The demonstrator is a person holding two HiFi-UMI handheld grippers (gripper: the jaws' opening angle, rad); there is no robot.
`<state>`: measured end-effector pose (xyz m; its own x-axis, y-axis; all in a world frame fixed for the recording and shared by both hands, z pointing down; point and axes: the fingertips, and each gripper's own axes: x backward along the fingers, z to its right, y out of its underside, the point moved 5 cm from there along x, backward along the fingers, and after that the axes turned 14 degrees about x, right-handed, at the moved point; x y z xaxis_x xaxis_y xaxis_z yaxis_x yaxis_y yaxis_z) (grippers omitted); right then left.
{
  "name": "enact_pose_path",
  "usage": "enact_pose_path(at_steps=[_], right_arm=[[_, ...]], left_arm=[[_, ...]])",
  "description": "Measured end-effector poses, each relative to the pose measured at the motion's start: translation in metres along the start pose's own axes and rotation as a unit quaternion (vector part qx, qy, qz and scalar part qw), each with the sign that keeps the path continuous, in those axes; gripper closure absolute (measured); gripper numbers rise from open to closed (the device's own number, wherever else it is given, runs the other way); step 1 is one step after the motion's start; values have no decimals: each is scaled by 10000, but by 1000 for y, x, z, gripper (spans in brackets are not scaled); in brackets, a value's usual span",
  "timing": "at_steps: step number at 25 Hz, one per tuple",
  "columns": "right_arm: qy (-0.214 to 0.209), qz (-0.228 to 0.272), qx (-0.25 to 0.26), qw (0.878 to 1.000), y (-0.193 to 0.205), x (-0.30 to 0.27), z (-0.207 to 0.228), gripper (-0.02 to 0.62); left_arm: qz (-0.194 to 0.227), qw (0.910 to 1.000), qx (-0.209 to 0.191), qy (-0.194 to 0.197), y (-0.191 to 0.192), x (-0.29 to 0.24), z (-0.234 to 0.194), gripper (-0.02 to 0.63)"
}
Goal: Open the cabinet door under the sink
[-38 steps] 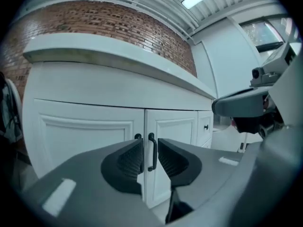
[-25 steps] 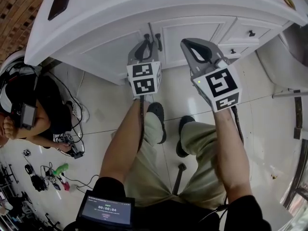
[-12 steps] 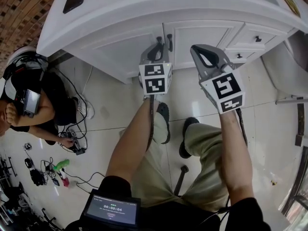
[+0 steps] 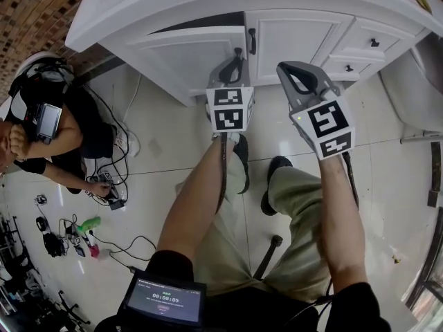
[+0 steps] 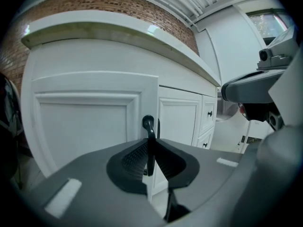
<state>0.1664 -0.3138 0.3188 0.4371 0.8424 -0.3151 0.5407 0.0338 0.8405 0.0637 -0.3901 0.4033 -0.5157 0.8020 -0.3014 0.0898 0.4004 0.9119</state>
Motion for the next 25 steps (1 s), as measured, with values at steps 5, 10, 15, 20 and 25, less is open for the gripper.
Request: enact_pose_path(at_steps=[5, 10, 15, 20, 25], right_arm=[[-46, 19, -41, 10000, -7, 11, -19, 603], [-70, 42, -129, 9999, -13, 14, -32, 603], [-20, 134, -314, 9994, -22, 17, -41, 603], [-34, 148, -347, 9993, -26, 24, -62, 603], [-41, 40, -415, 9991, -17, 36, -83, 603]], left_arm=[[56, 9999, -91, 27, 6, 20, 1, 548], [37, 9999, -104, 34, 12, 35, 1, 549], [67, 9998, -127, 108, 17, 51, -1, 551], [157, 9995, -167, 230, 24, 76, -5, 551], [315, 9993, -100, 201, 32, 100, -9, 551]])
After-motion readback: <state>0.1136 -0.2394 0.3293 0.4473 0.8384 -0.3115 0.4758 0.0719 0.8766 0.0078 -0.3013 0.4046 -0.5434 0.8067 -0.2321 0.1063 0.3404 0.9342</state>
